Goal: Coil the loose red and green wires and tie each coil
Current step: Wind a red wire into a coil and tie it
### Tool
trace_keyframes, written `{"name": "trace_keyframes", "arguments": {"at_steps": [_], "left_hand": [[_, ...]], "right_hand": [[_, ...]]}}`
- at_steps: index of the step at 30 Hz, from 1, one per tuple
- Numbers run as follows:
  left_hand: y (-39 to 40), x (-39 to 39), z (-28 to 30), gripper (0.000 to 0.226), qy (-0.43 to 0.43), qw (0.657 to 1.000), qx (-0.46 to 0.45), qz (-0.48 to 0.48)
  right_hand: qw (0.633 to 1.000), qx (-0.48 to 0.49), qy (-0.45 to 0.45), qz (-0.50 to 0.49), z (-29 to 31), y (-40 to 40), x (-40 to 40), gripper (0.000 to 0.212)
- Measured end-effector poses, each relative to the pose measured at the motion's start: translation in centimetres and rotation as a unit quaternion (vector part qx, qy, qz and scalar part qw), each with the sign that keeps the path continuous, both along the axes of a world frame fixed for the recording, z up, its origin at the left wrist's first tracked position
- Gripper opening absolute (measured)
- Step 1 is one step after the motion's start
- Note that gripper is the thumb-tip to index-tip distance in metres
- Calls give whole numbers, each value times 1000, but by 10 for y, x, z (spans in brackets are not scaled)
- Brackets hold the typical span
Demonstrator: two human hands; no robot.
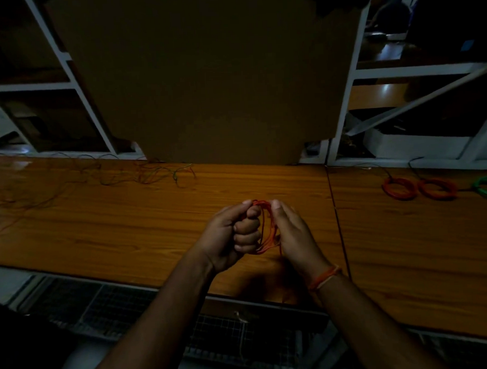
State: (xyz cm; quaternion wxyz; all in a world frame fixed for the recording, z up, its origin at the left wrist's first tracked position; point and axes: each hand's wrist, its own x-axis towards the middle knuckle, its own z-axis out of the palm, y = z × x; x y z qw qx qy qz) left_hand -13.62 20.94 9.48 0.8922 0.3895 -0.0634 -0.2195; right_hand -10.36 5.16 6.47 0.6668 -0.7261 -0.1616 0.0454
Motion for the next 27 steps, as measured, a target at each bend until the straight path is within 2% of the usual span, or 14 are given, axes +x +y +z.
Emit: {"name": "trace_keyframes", "arguments": {"at_steps": [8,11,14,15,18,22,25,27], "left_hand": [[-8,-8,4,28,28,998,57,17],[-12,-13,10,25,19,1000,10,-6],[-19,-14,20,26,0,997,-71,-9],[-20,-15,24,26,-8,995,-96,0],[-17,-15,33,29,-27,990,-133,34],[-22,-19,39,40,-39,987,-147,53],[-28,-25,44,41,-51,986,-141,72],[-31,-28,47,40,-55,985,-129,103]], "right_hand": [[999,40,-13,22,2,-11,-10,35],[996,66,-27,47,13,-19,-14,38],[984,145,56,88,19,-34,-12,47],[977,157,86,112,17,-42,-11,42],[973,96,115,174,-8,-62,-20,9],[981,-10,70,181,-53,-91,-38,14],[967,-107,67,222,-78,-99,-47,15],[963,-111,86,229,-92,-97,-55,11]]}}
